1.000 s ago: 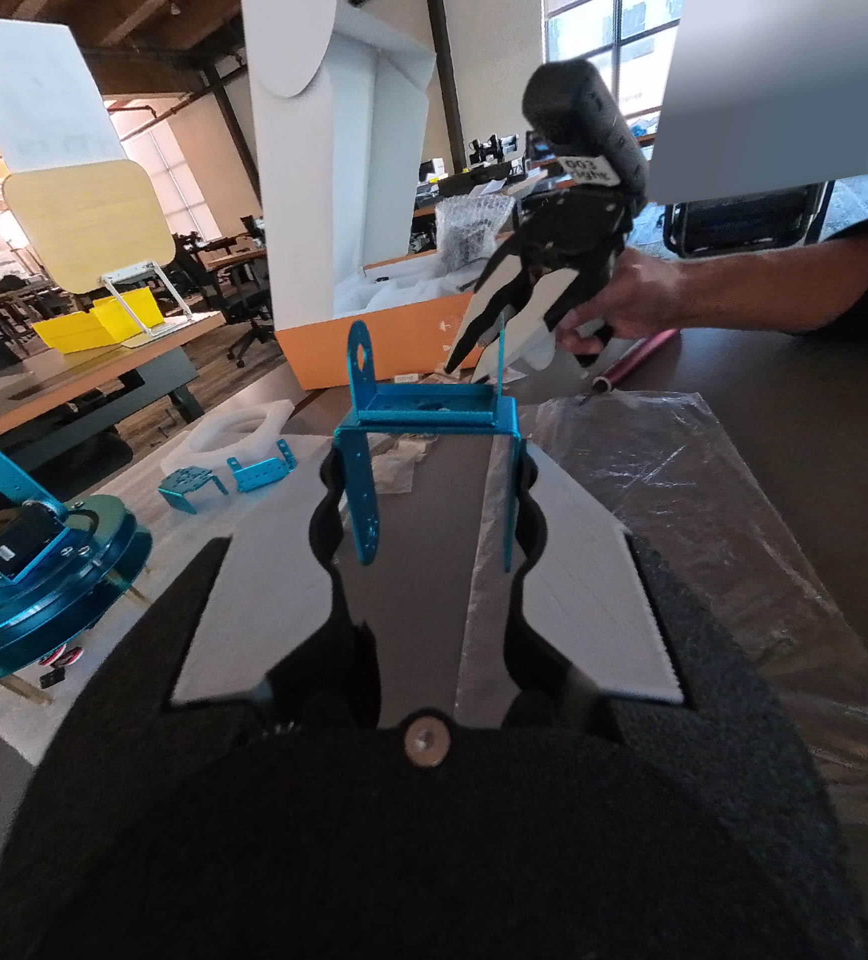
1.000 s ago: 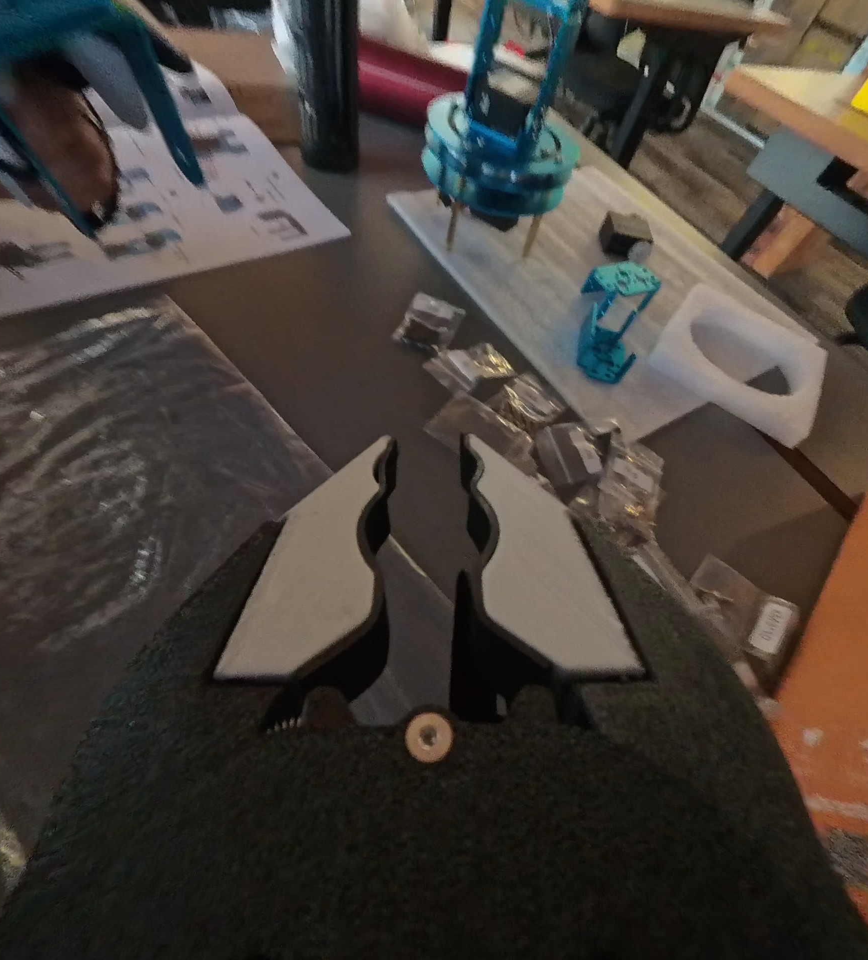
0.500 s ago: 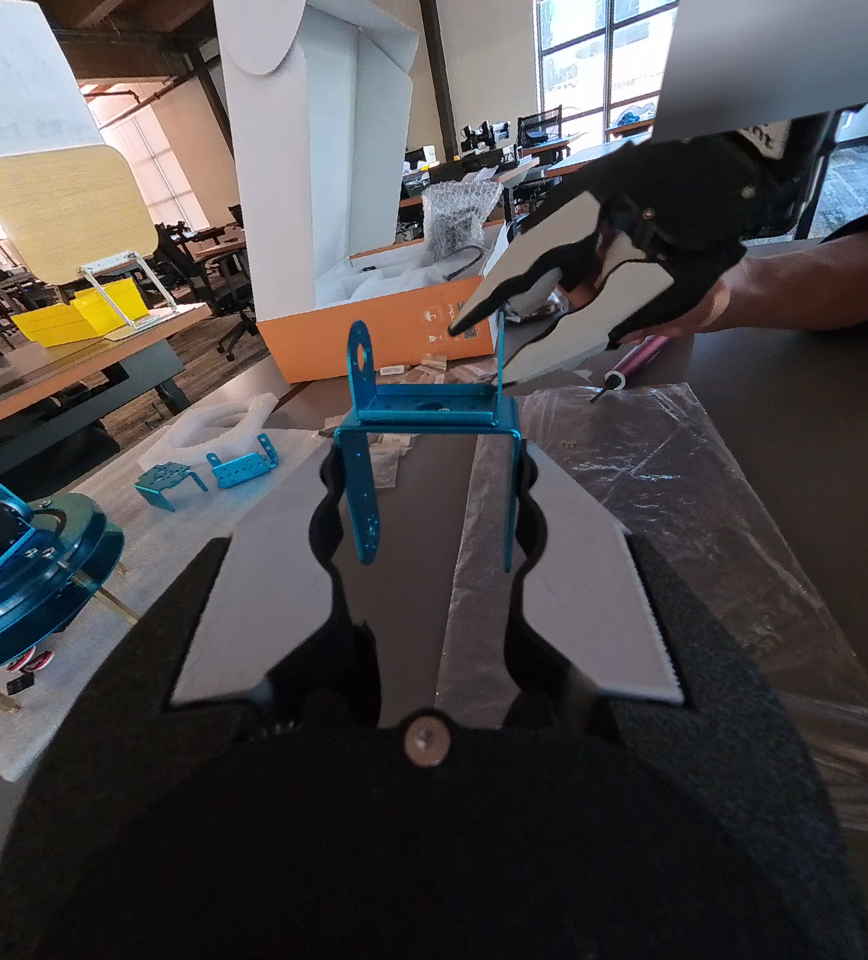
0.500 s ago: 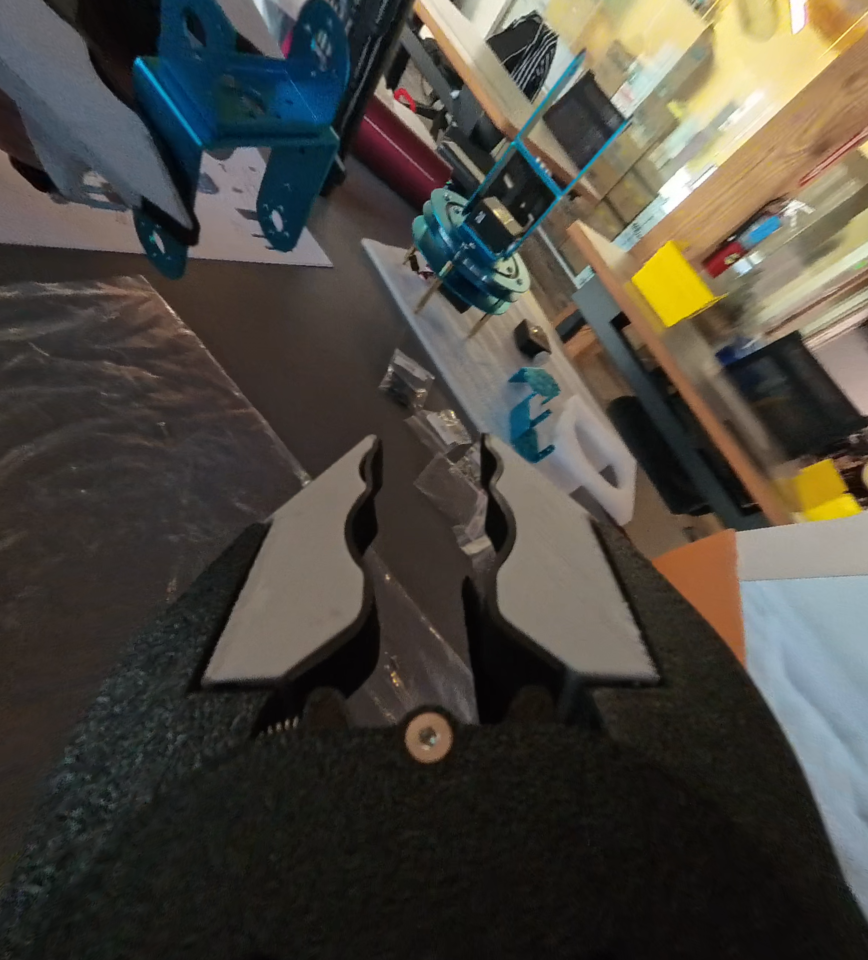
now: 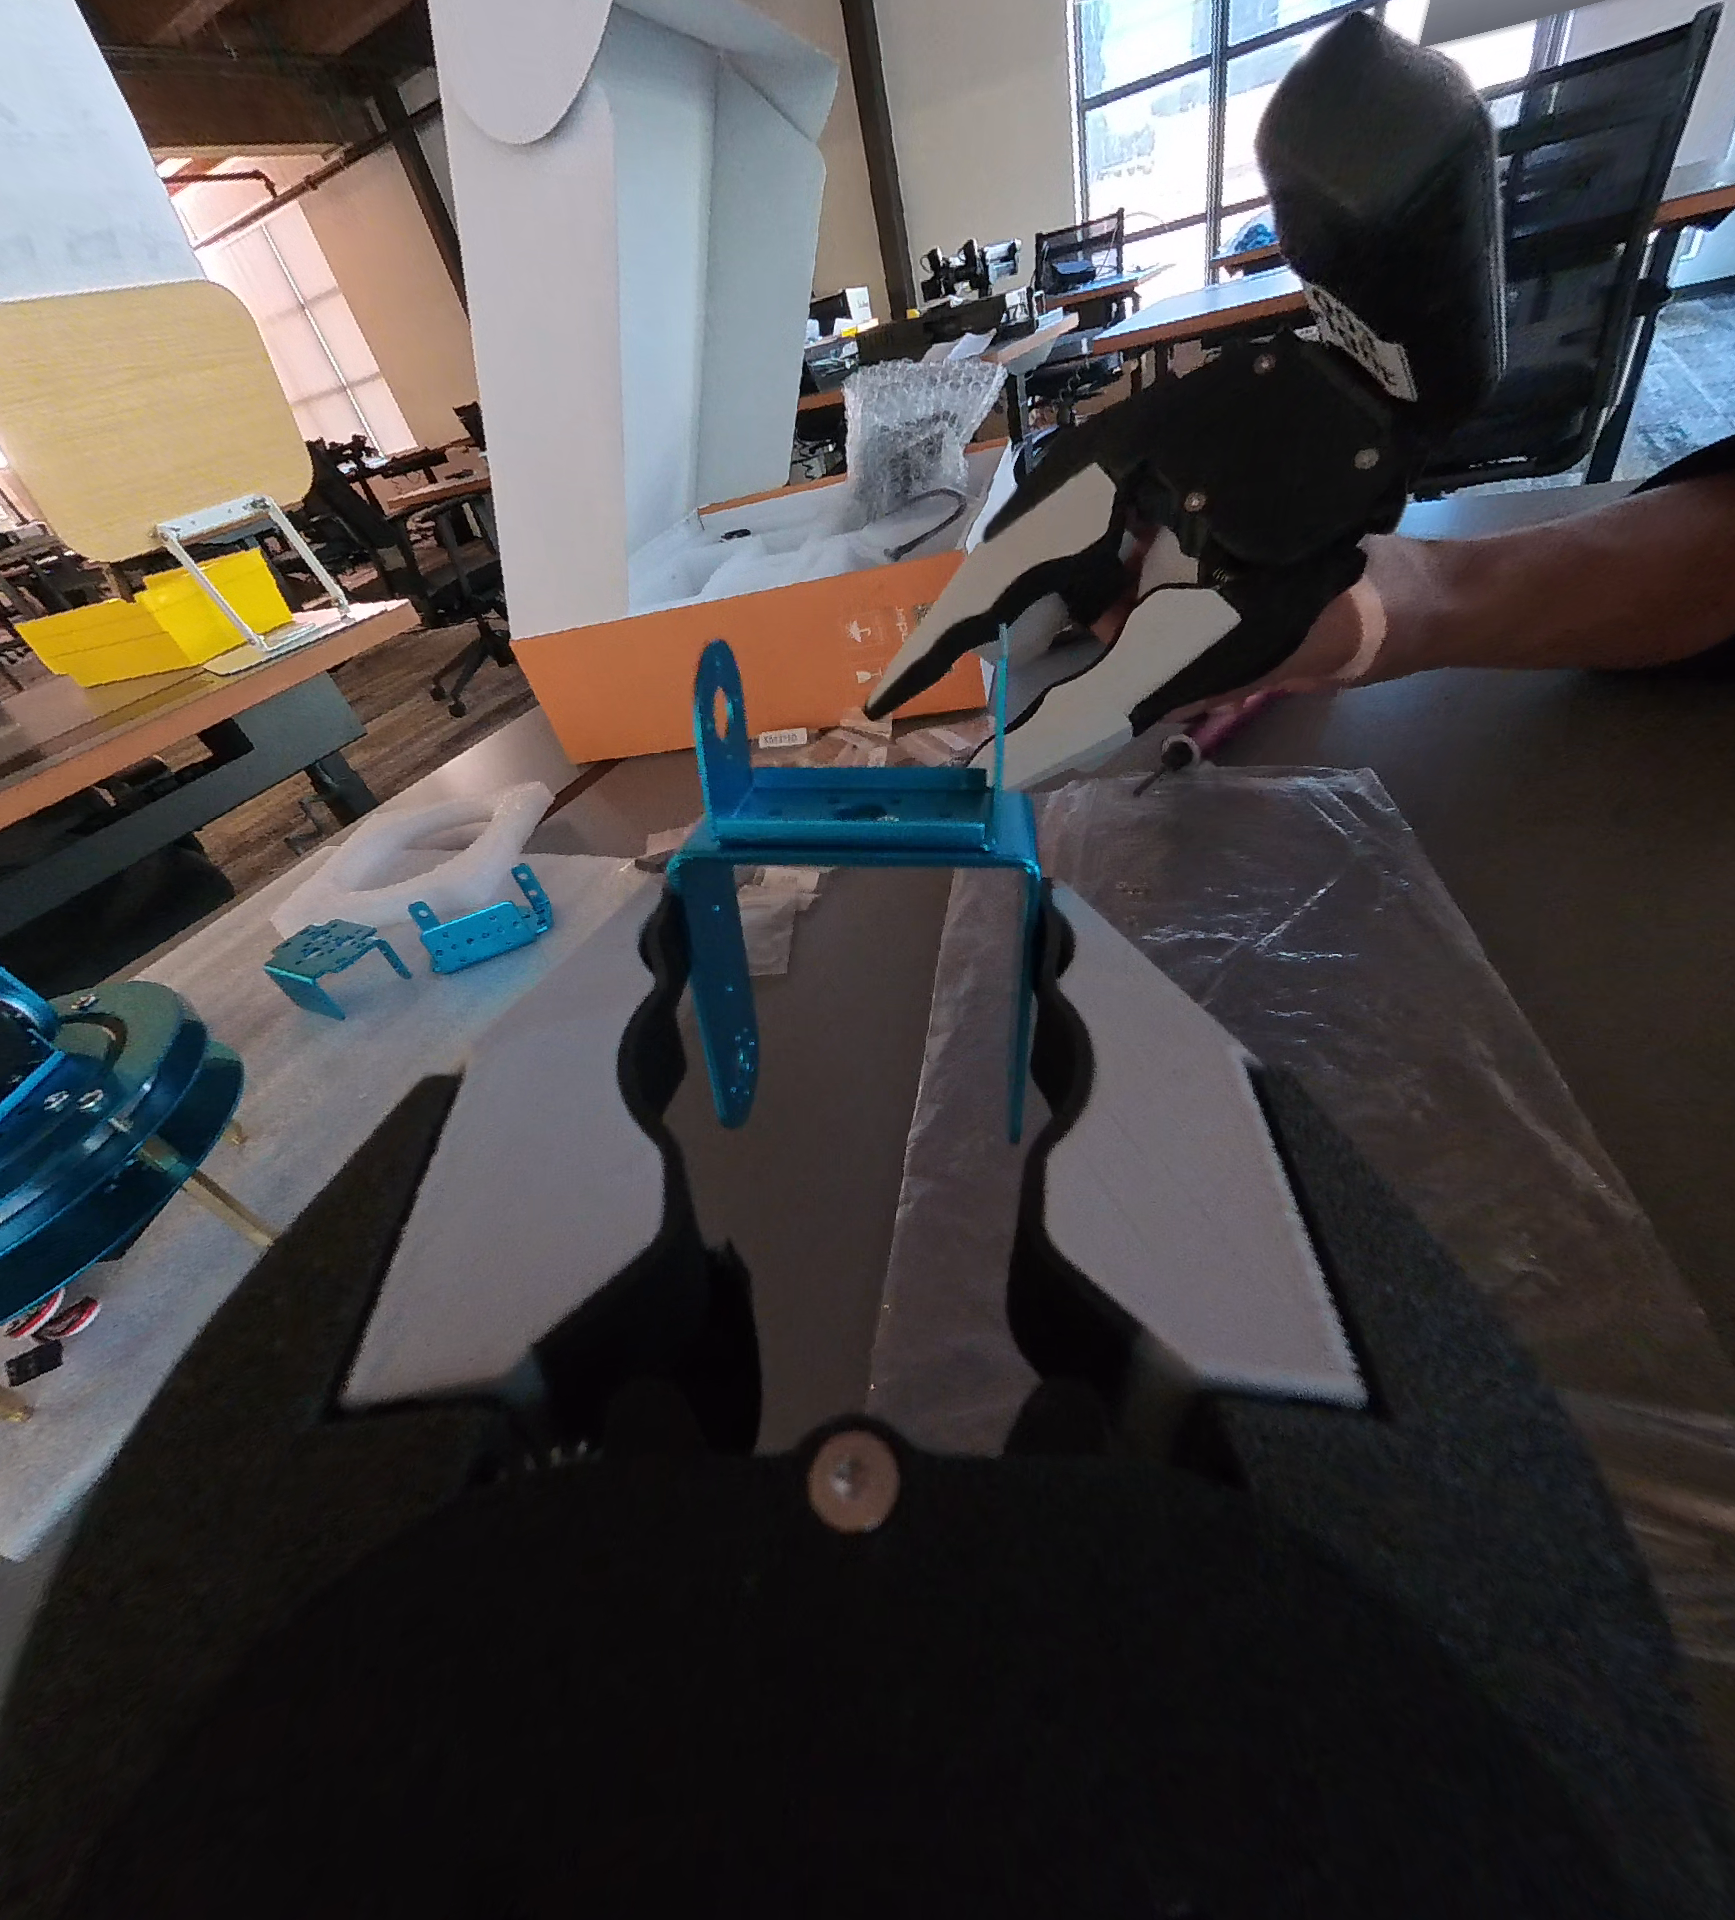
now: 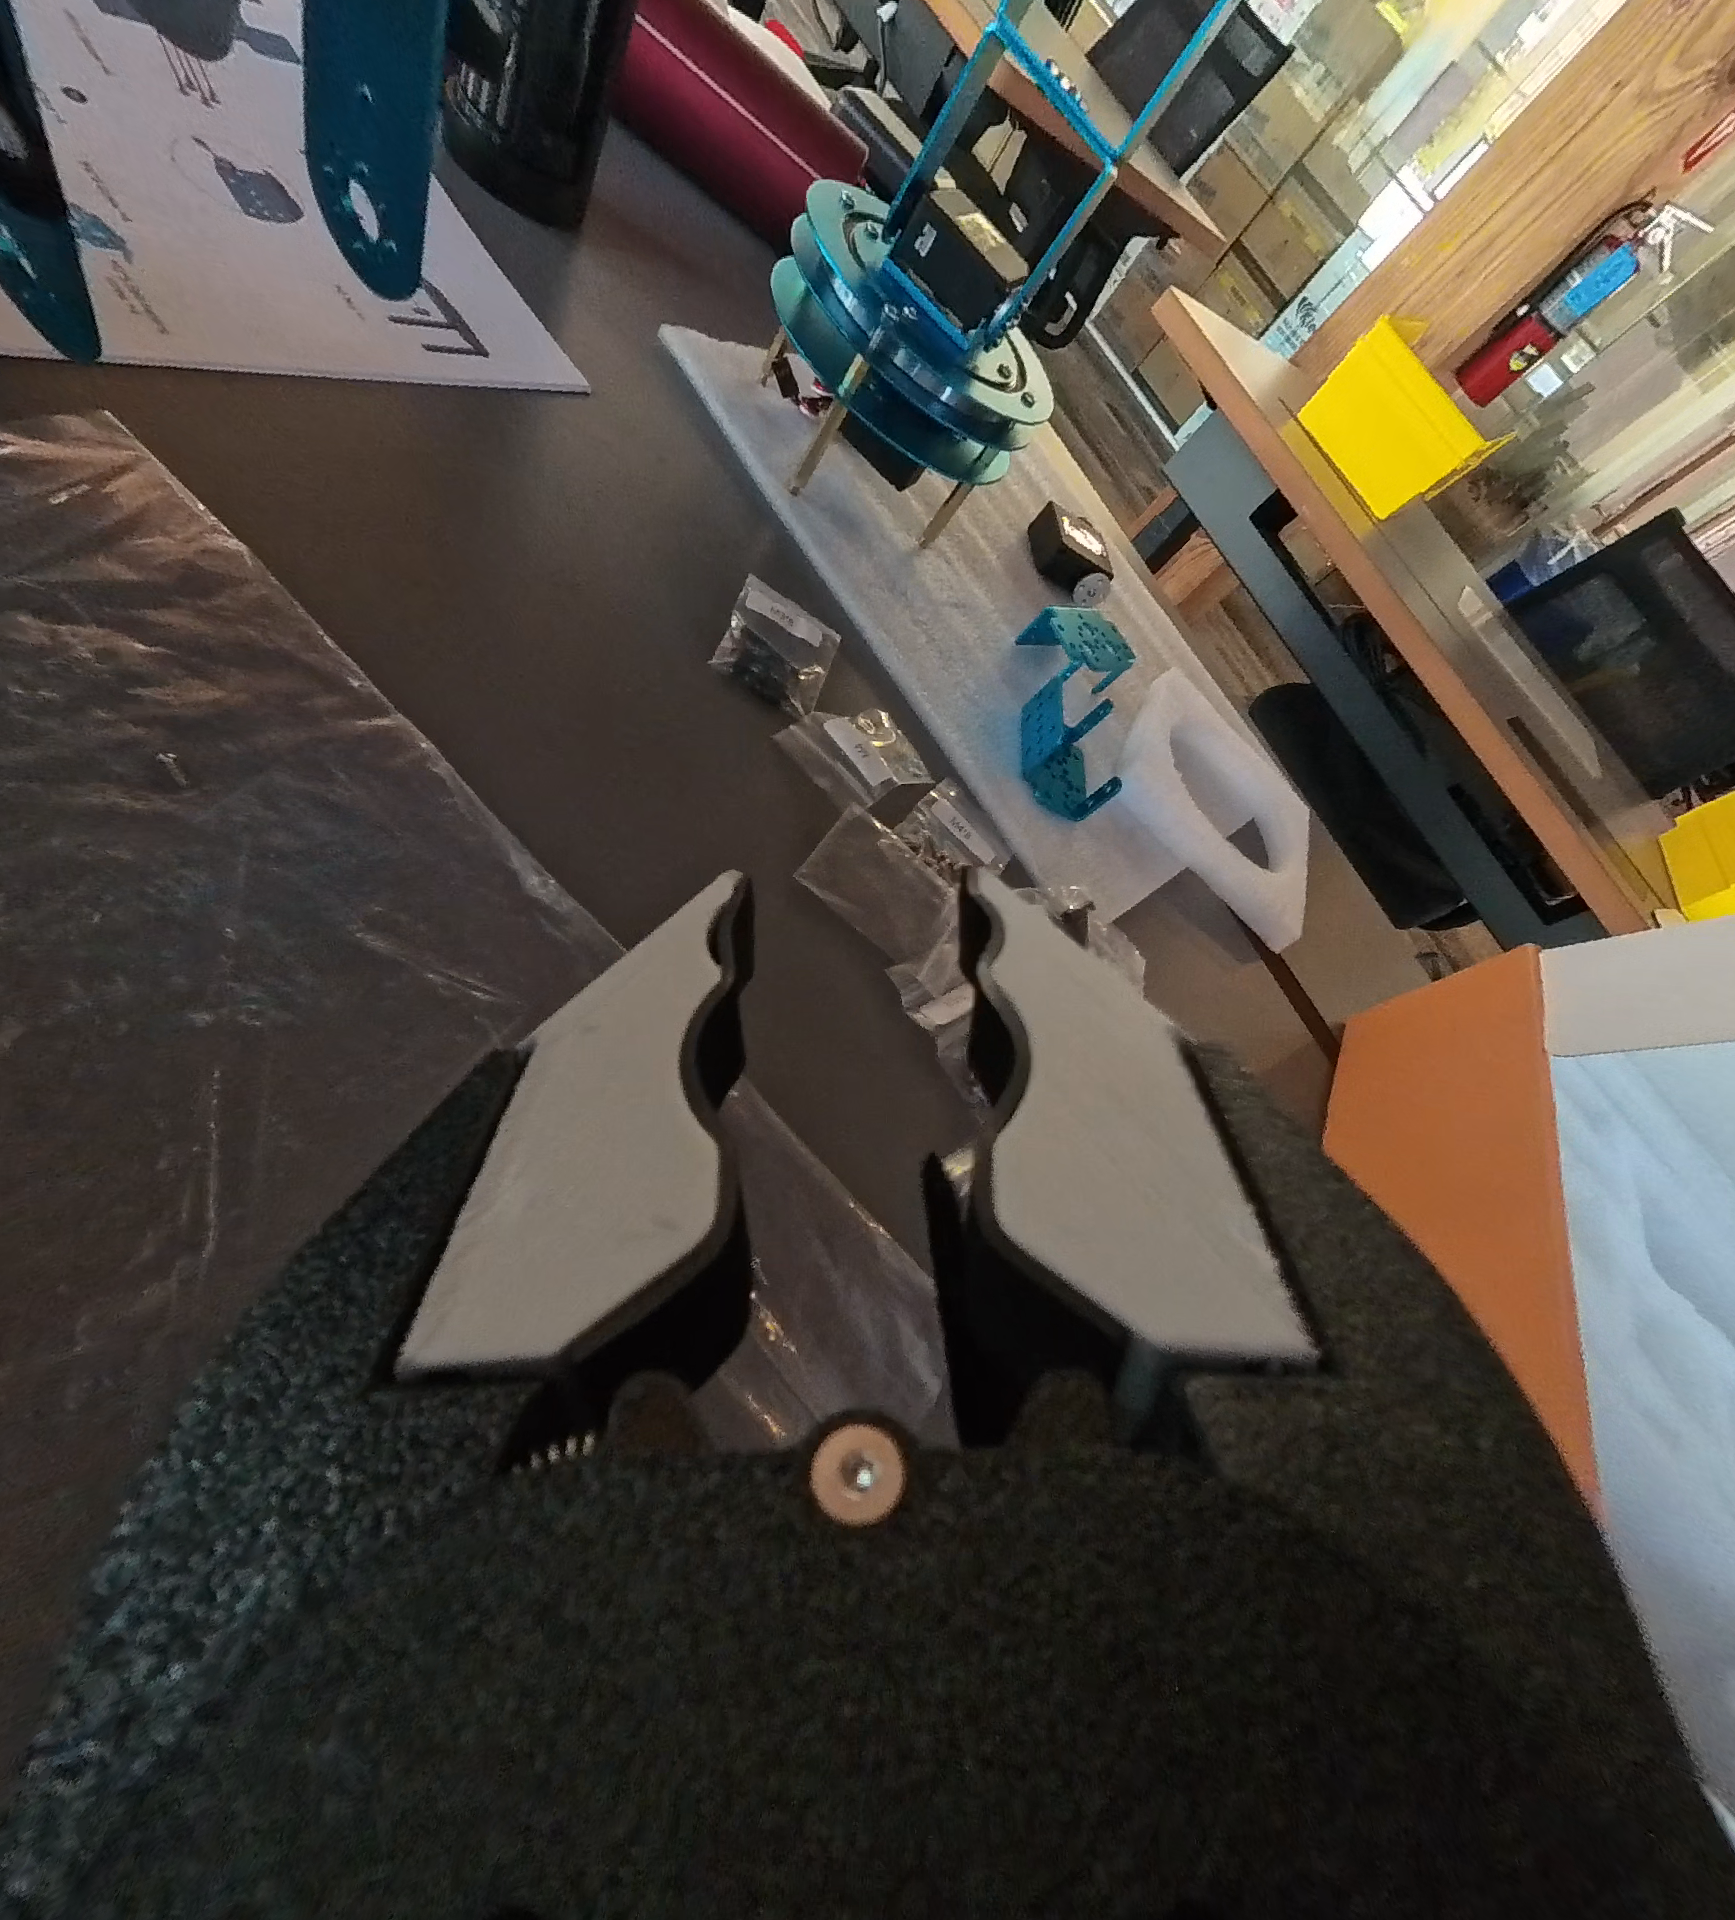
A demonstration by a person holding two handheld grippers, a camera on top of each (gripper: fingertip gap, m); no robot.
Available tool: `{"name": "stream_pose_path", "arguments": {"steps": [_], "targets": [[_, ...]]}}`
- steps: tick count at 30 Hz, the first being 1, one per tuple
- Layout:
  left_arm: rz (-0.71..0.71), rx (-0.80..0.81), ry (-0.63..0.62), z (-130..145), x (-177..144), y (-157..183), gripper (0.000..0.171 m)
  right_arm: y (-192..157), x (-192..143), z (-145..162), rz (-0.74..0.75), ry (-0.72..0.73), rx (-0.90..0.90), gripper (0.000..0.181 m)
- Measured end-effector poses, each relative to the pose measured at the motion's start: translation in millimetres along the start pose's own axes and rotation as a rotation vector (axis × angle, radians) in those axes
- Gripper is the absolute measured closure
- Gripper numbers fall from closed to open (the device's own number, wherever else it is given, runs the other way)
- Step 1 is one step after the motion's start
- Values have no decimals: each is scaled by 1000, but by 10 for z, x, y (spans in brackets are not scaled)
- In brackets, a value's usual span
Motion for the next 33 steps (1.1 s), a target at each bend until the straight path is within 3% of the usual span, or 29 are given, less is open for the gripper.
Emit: {"name": "stream_pose_path", "arguments": {"steps": [33], "targets": [[-12, 19, -2, -3, -5, 3, 106, -162, 78, 46, -36, -64, -80, 143]]}}
Point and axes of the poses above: each gripper's, where its closed fingertips meet, x out along the fingers, z out of its underside, y = z × x across the jaws, the point moved 5 cm from there along -x, back along the fingers, and after that the axes turned 14 degrees about -x, right-handed, at the moved point
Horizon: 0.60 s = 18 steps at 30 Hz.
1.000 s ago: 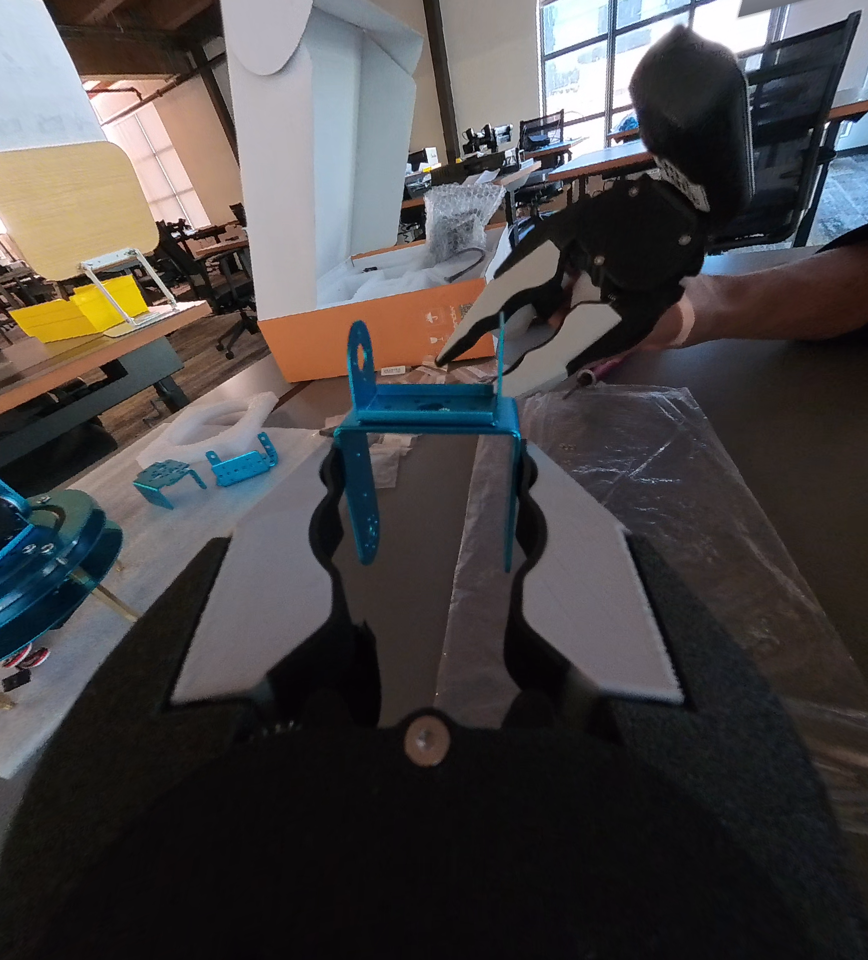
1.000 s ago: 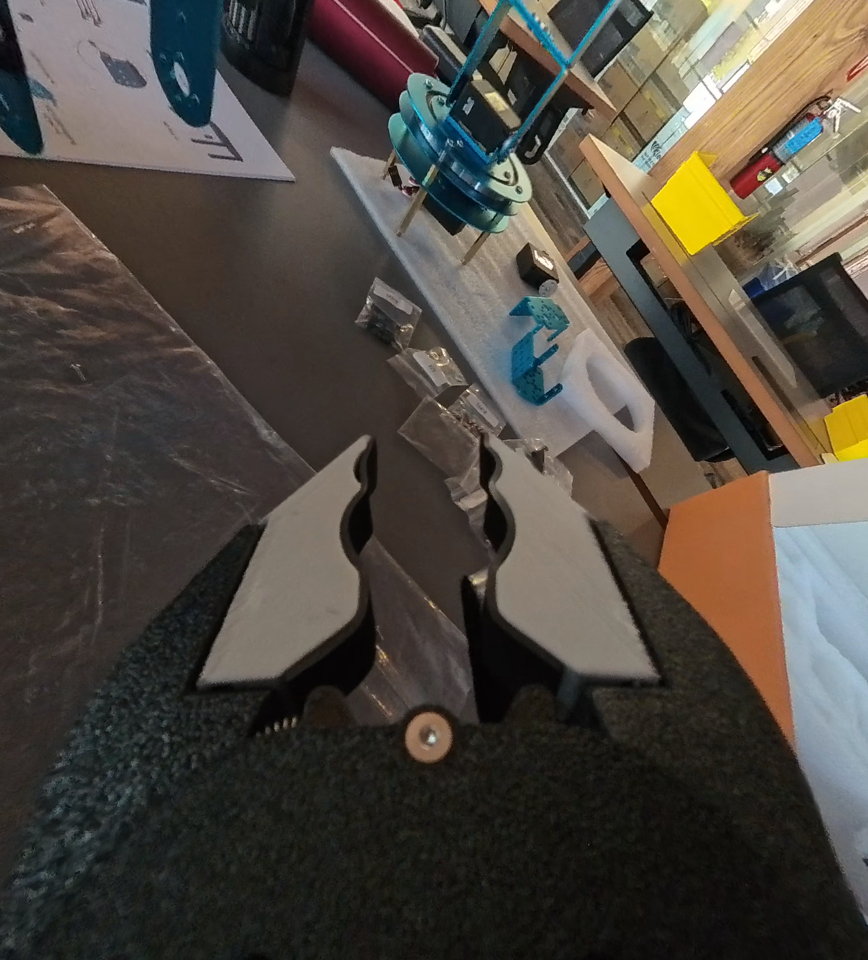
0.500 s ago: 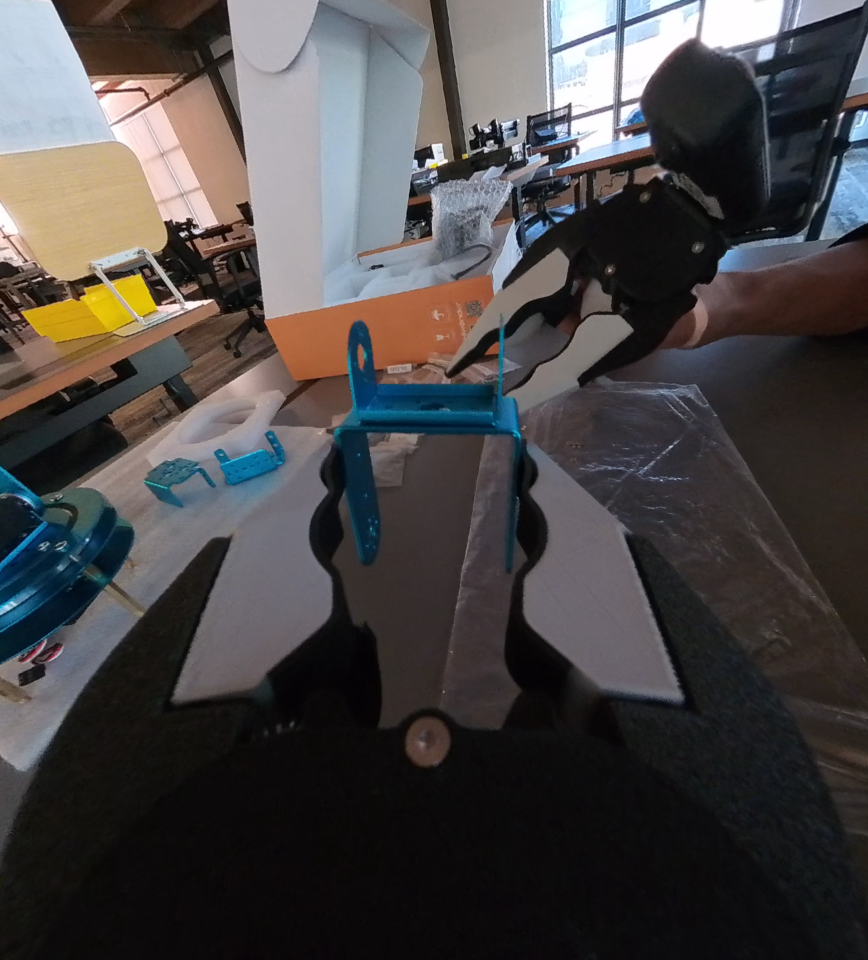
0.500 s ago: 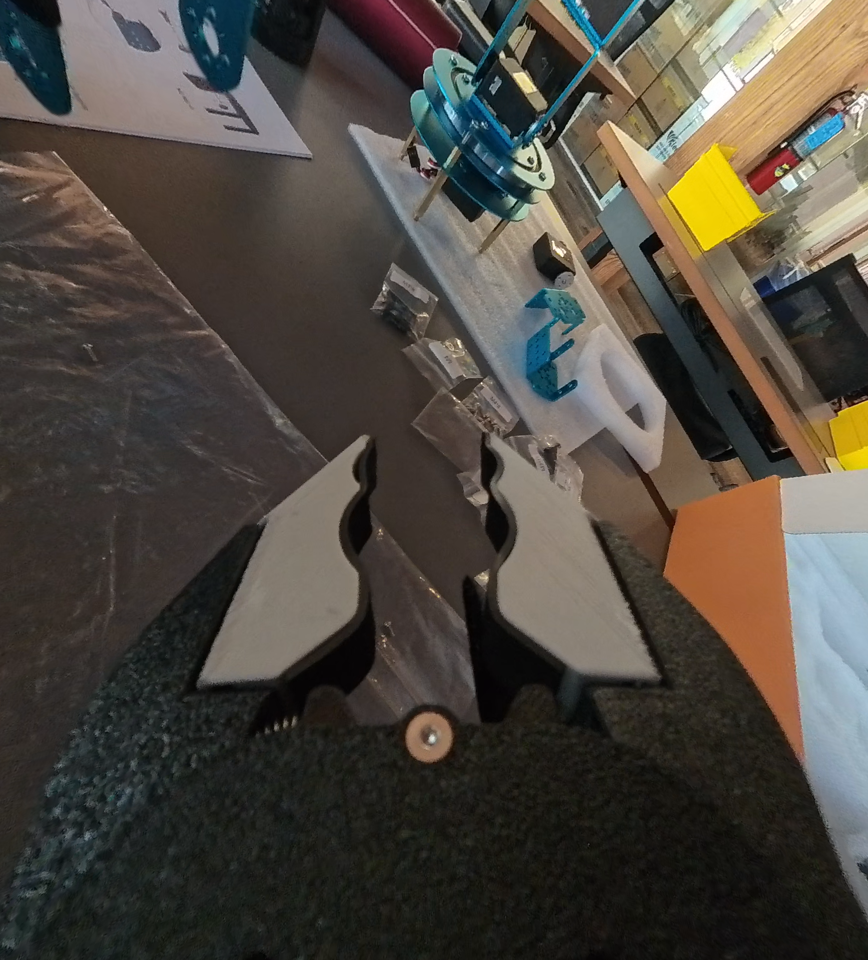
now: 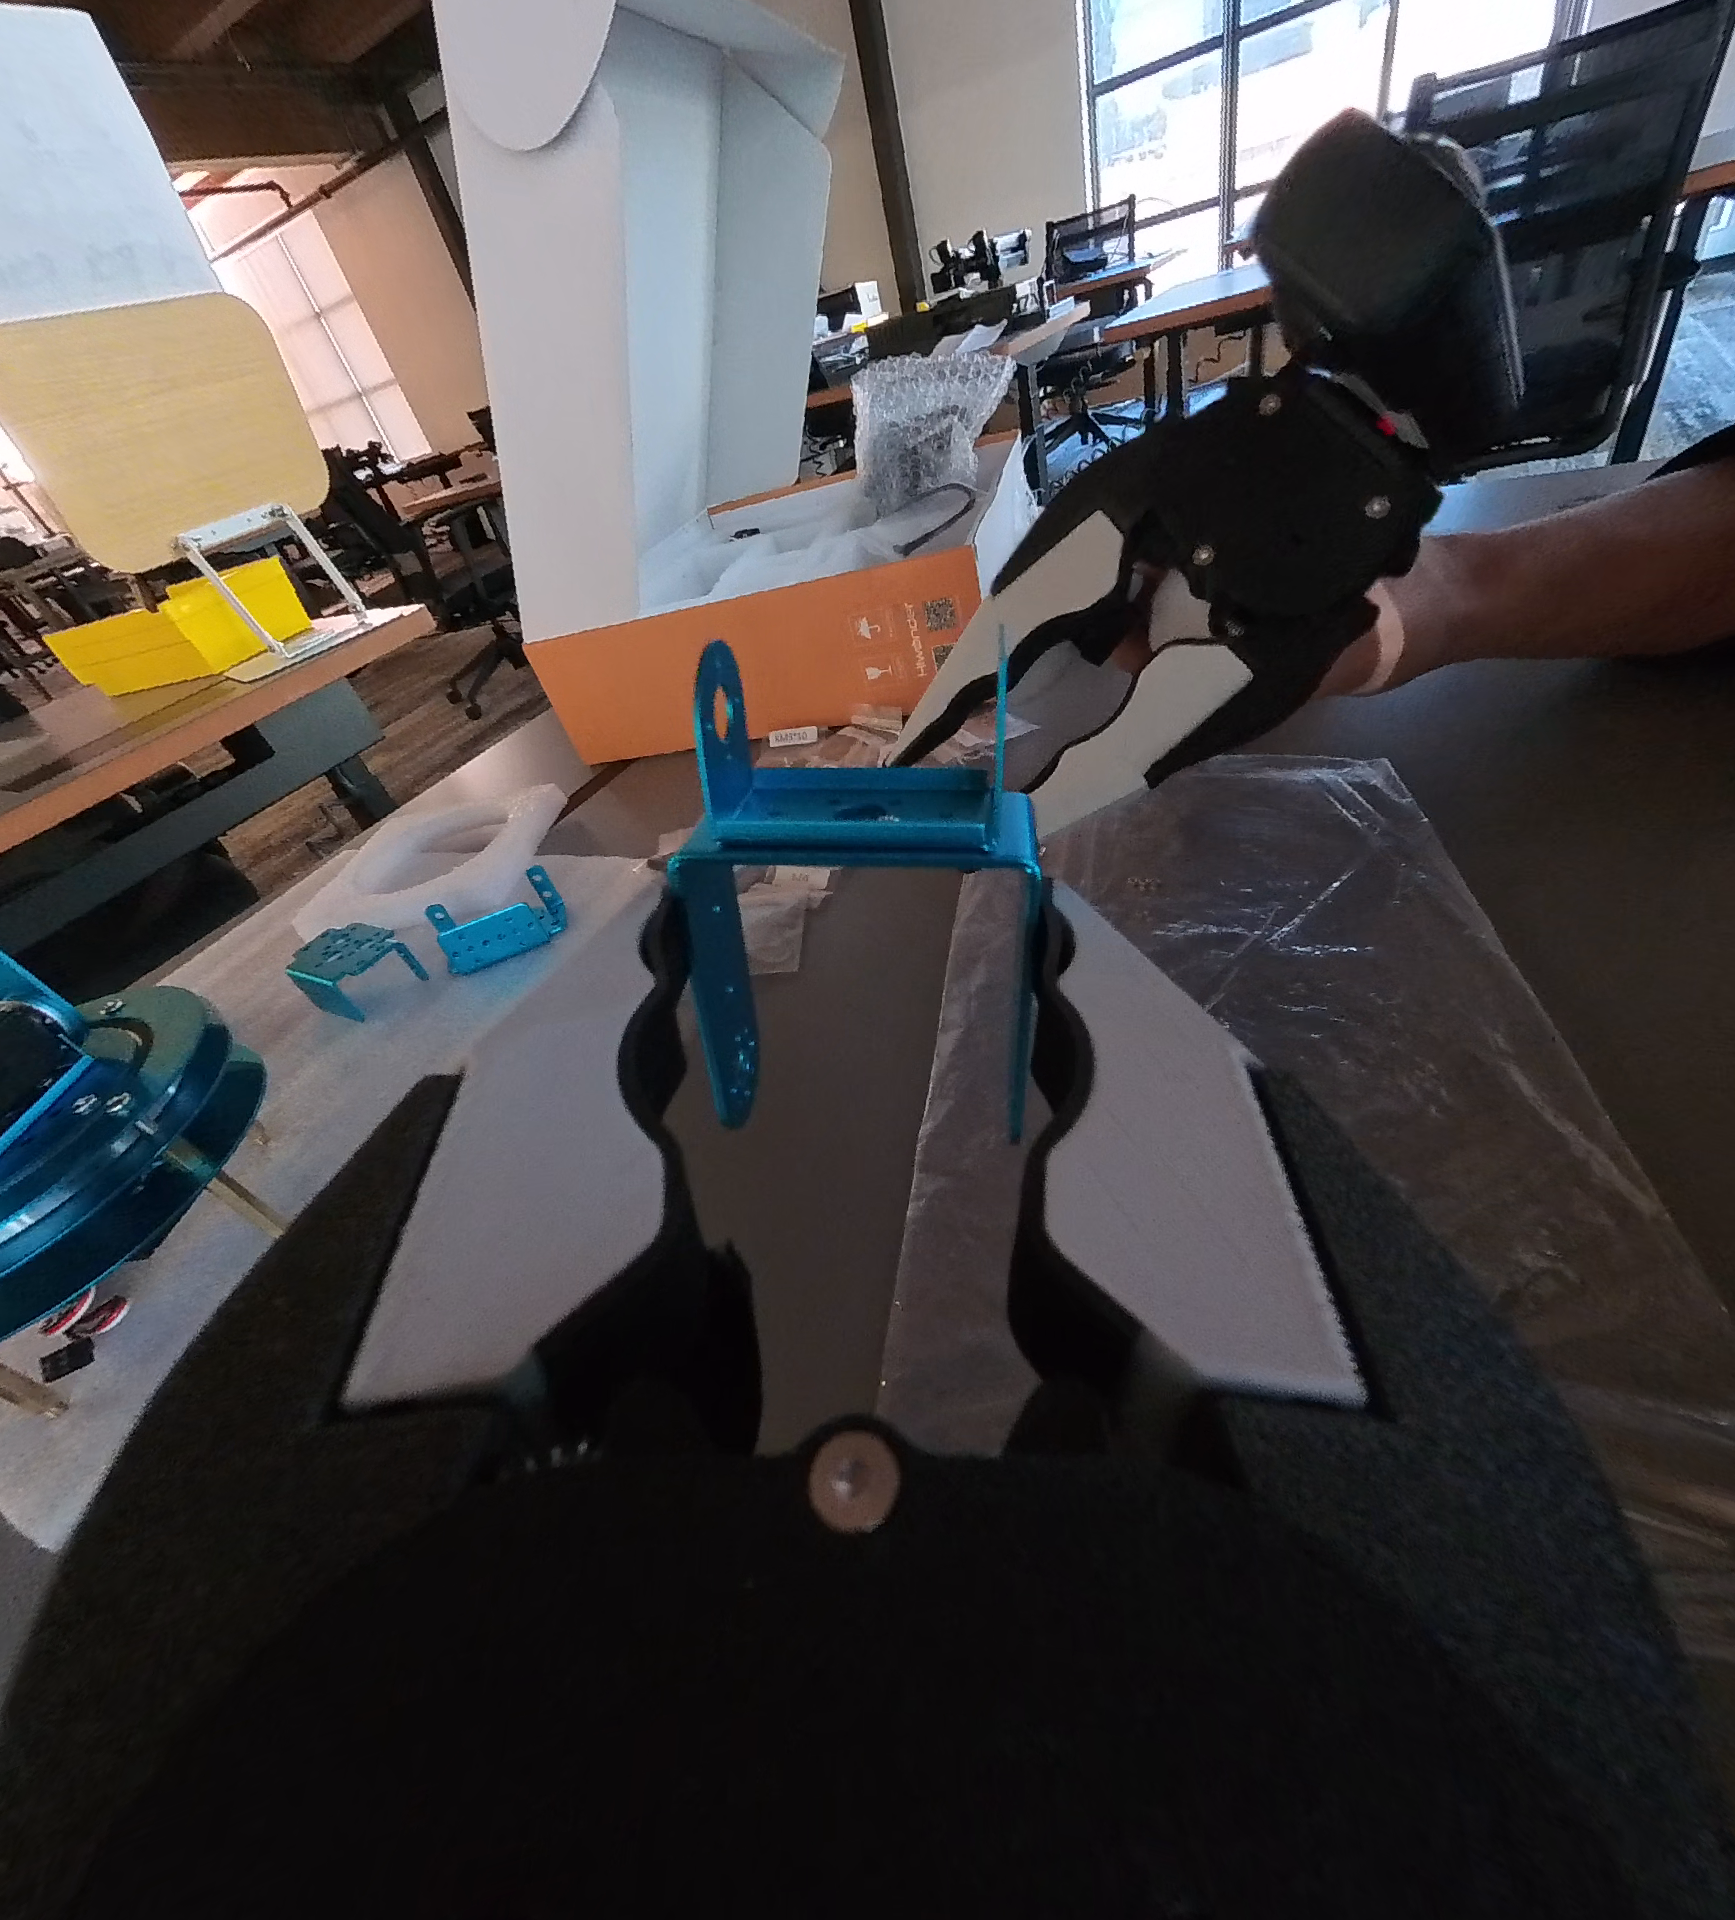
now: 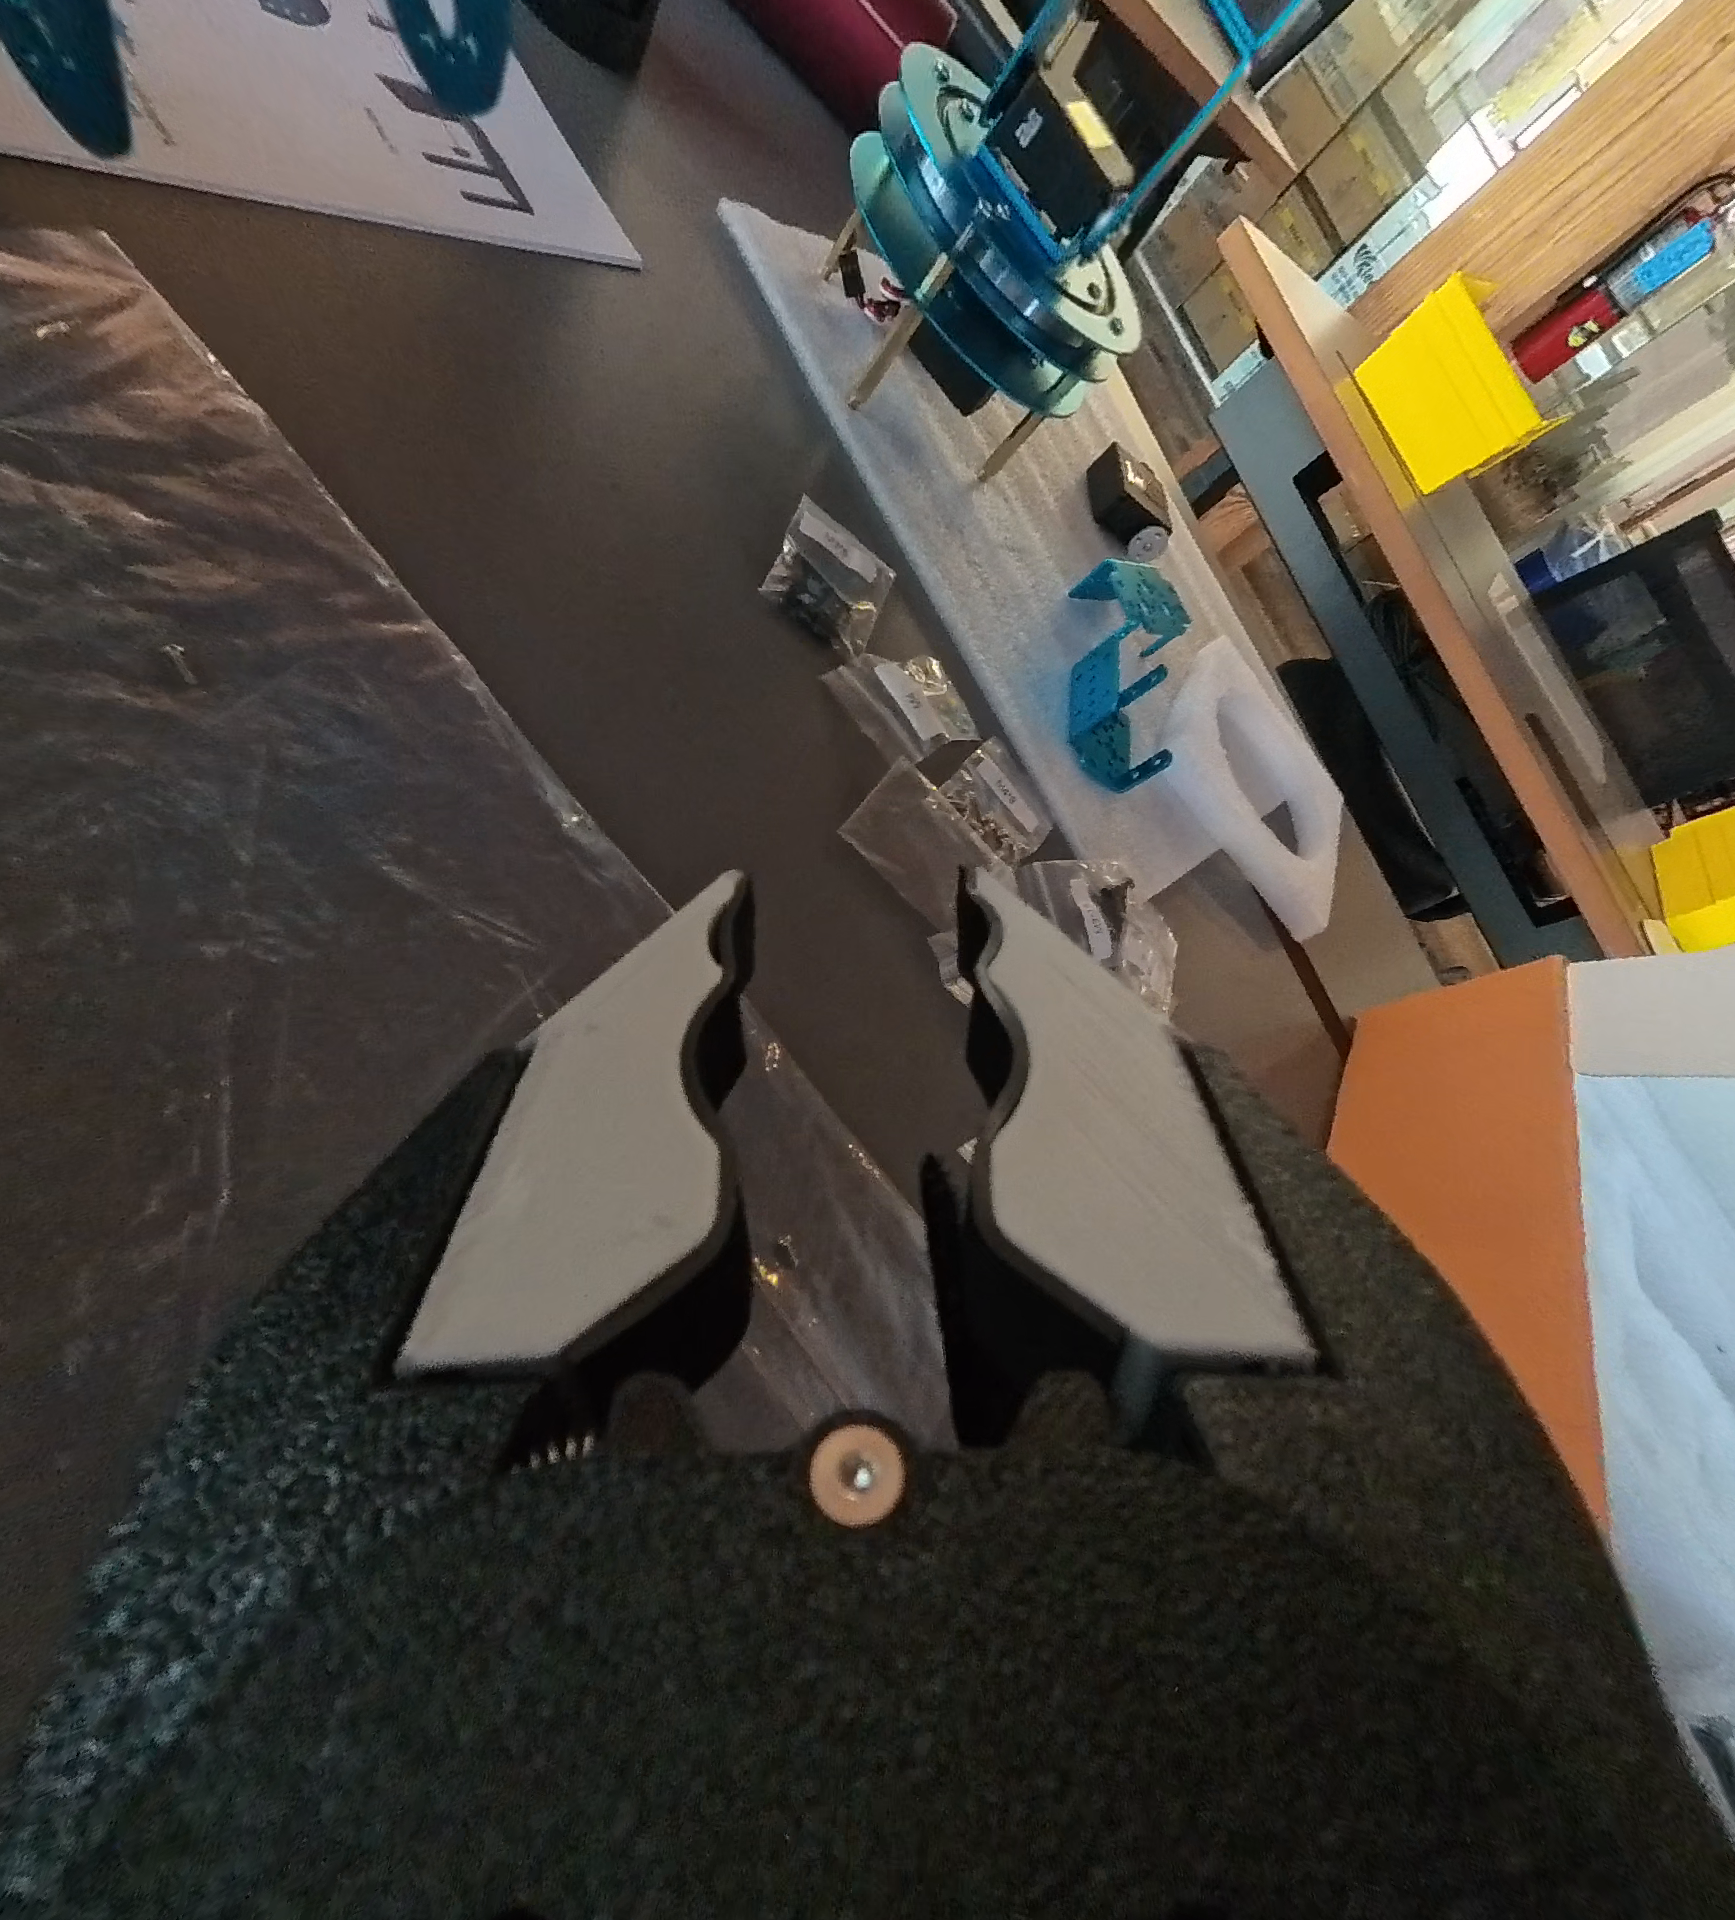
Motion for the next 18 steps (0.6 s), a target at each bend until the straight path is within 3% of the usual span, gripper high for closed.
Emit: {"name": "stream_pose_path", "arguments": {"steps": [11, 18], "targets": [[-28, -20, -7, -15, 7, -21, 106, 5, -69, -96, 6, 54, -2, 136], [-141, 2, -81, 79, 95, -33, 106, -32, -369, -755, -211, 344, 257, 114]]}}
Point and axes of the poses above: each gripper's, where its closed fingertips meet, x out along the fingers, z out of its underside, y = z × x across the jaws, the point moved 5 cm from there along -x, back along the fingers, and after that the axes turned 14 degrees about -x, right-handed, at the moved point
